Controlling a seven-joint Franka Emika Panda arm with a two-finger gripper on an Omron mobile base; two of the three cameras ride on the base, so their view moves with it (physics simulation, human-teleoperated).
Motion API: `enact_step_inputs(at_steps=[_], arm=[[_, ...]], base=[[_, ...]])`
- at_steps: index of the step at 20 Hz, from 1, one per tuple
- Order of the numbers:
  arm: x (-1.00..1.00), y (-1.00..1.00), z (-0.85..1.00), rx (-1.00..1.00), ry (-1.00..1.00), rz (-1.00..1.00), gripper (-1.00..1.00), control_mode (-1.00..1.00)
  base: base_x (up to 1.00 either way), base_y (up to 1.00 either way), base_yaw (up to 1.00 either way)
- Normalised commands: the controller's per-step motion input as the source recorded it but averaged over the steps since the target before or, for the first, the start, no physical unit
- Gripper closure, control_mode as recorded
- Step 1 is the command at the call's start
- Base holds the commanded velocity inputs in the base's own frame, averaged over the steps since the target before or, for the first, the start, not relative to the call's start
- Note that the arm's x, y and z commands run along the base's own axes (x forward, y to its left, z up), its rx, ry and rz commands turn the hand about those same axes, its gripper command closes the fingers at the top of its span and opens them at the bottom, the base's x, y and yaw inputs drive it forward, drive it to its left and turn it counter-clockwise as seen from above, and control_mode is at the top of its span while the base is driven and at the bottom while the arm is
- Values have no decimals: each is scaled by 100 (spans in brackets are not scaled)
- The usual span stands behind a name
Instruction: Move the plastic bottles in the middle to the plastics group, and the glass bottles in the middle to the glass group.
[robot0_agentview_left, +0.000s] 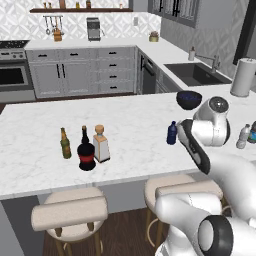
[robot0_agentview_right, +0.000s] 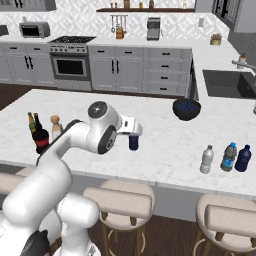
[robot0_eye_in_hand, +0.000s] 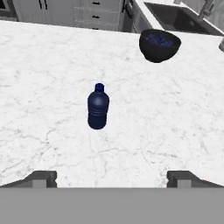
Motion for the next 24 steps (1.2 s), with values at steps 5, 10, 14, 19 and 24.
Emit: enact_step_inputs(at_steps=[5, 10, 14, 19, 24], arm=[[30, -5, 36, 27, 5, 0, -100, -100], [28, 24, 4, -6, 30, 0, -100, -100], [33, 42, -40, -11, 11, 0, -100, -100], [39, 2, -64, 1, 0, 0, -100, -100], [43, -16, -15, 0, 1, 0, -100, -100]], base=[[0, 0, 0], [0, 0, 0], [0, 0, 0], [0, 0, 0], [0, 0, 0]])
